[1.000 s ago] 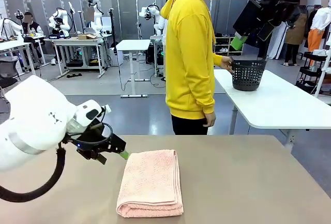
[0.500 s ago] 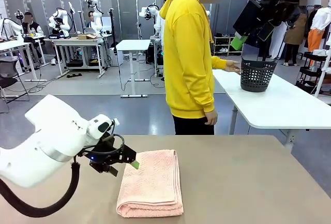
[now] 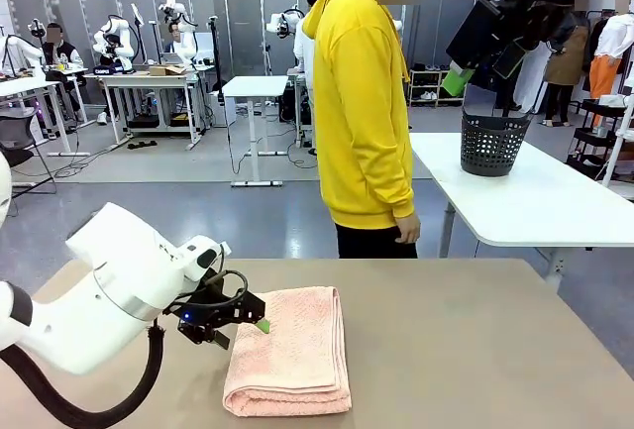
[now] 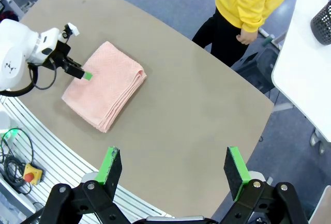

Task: Fold the towel.
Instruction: Pick up the 100 cm Hotel Towel and place it on the left side of the table.

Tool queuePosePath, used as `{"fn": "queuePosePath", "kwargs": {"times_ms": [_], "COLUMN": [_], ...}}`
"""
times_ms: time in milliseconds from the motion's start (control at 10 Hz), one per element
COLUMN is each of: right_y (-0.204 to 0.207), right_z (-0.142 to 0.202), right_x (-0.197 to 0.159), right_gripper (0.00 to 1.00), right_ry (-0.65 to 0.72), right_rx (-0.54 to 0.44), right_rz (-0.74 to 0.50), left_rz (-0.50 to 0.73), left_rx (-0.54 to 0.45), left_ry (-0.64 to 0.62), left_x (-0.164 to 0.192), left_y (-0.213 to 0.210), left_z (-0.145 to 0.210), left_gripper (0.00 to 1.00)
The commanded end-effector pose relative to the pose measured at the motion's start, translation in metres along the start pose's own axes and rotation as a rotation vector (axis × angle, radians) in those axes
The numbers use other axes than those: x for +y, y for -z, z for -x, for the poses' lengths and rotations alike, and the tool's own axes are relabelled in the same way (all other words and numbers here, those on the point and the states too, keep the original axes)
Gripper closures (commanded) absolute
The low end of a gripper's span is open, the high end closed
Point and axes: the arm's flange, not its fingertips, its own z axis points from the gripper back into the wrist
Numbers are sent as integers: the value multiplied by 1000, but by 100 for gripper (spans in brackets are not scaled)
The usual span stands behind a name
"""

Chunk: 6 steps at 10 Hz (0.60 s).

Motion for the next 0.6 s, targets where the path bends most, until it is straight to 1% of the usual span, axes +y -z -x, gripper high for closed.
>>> {"fn": "queuePosePath", "kwargs": {"times_ms": [0,100,200,300,400,500], "right_y": [0,0,0,0,0,0], "right_z": [0,0,0,0,0,0], "right_x": [-1,-1,-1,-1,-1,-1], "right_gripper": [0,0,0,0,0,0], "right_ry": [6,6,6,6,6,6], "right_rx": [3,3,3,3,3,3], "right_rz": [10,10,10,10,10,10], "left_rz": [25,25,29,38,46,51], "left_rx": [-18,-20,-13,-5,3,10], "left_ry": [3,-5,-12,-27,-38,-42], "left_x": [-3,-2,-1,0,1,1], "left_y": [13,14,14,15,15,16], "left_z": [1,0,-1,-2,-3,-4], "left_gripper": [0,0,18,58,74,100]}}
